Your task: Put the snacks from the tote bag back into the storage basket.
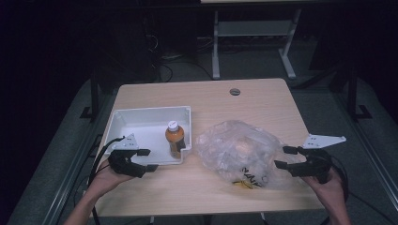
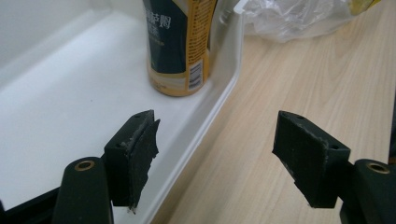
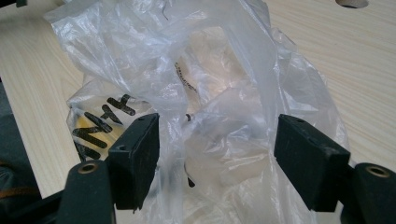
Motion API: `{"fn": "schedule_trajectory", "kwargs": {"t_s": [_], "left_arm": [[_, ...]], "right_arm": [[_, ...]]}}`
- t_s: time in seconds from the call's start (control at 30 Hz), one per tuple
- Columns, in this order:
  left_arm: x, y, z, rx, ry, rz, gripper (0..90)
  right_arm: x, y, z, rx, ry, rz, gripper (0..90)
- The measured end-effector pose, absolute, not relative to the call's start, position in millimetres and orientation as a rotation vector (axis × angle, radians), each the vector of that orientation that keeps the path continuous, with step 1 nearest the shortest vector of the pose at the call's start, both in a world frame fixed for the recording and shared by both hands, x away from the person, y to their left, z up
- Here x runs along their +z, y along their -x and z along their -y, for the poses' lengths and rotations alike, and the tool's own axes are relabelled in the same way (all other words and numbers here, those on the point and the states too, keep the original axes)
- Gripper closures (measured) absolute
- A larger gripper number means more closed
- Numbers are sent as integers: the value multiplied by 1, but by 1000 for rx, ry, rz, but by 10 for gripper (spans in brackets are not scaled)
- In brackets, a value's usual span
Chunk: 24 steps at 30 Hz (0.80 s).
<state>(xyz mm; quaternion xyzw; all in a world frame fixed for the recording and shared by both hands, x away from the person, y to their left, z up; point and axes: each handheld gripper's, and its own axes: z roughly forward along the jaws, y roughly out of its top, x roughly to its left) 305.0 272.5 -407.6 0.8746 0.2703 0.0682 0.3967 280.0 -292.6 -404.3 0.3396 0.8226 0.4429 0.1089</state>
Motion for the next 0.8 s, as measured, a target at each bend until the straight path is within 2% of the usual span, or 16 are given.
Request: {"fn": "schedule_trajectory", "kwargs": {"t_s": [0.8], "left_arm": [[-430,-287,-277,173,-2182,-705,278]], "right_arm": [[-407,-275,289,1282,-987,-2436,304]]}}
